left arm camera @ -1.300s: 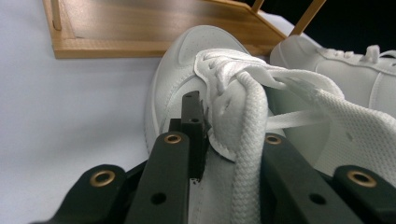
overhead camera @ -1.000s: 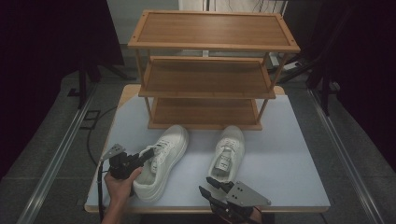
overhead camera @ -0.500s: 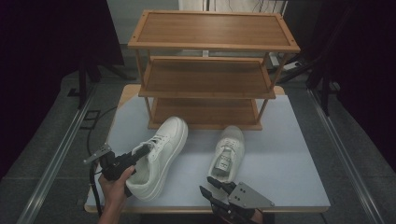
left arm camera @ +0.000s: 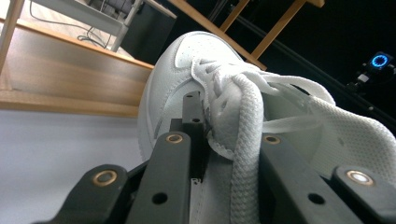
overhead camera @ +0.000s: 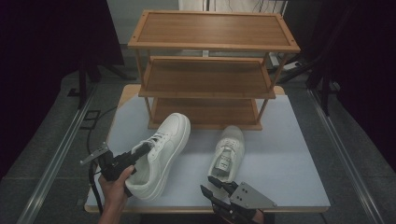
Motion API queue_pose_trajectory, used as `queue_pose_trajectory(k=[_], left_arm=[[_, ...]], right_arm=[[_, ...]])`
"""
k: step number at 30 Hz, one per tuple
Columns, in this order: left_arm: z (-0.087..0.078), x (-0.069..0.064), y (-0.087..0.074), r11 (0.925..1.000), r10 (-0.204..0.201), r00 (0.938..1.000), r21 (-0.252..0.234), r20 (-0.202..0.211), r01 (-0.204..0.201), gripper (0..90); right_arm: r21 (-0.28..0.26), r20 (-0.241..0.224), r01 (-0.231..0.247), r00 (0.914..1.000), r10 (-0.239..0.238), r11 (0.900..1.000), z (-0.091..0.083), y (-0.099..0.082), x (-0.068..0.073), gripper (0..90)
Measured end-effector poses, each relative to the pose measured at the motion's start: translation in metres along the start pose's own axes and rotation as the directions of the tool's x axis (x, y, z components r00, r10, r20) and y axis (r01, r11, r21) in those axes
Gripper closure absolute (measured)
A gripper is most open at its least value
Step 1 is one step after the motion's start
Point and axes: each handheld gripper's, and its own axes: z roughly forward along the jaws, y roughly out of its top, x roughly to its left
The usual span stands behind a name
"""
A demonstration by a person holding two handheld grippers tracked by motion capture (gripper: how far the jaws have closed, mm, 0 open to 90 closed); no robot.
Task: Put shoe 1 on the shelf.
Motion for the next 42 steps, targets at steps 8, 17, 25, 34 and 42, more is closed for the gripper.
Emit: queue_pose_trajectory(k=[8,17,25,34,42], left_arm=[[0.000,-0.006,0.008,0.9997,-0.001,0.9998,-0.022,0.022,0.001,81.1],[0.007,-0.015,0.020,0.9987,0.004,0.9989,-0.051,0.047,-0.001,81.1],[0.022,-0.027,0.036,0.9973,0.026,0.9965,-0.070,0.080,-0.020,81.2],[0.035,-0.033,0.050,0.9961,0.026,0.9956,-0.086,0.090,-0.018,81.3],[0.049,-0.036,0.067,0.9945,0.034,0.9964,-0.102,0.078,-0.026,81.5]], right_arm=[[-0.004,-0.002,-0.008,1.0000,0.008,1.0000,0.000,0.001,-0.001,61.8],[-0.015,0.002,-0.012,0.9999,0.012,0.9998,-0.003,0.004,-0.003,61.8],[-0.024,0.004,-0.014,0.9999,0.014,0.9996,-0.005,0.006,-0.003,61.8],[-0.026,0.003,-0.014,0.9999,0.014,0.9995,-0.006,0.006,-0.004,61.8],[-0.022,0.003,-0.016,0.9999,0.016,0.9996,-0.005,0.006,-0.004,61.8]])
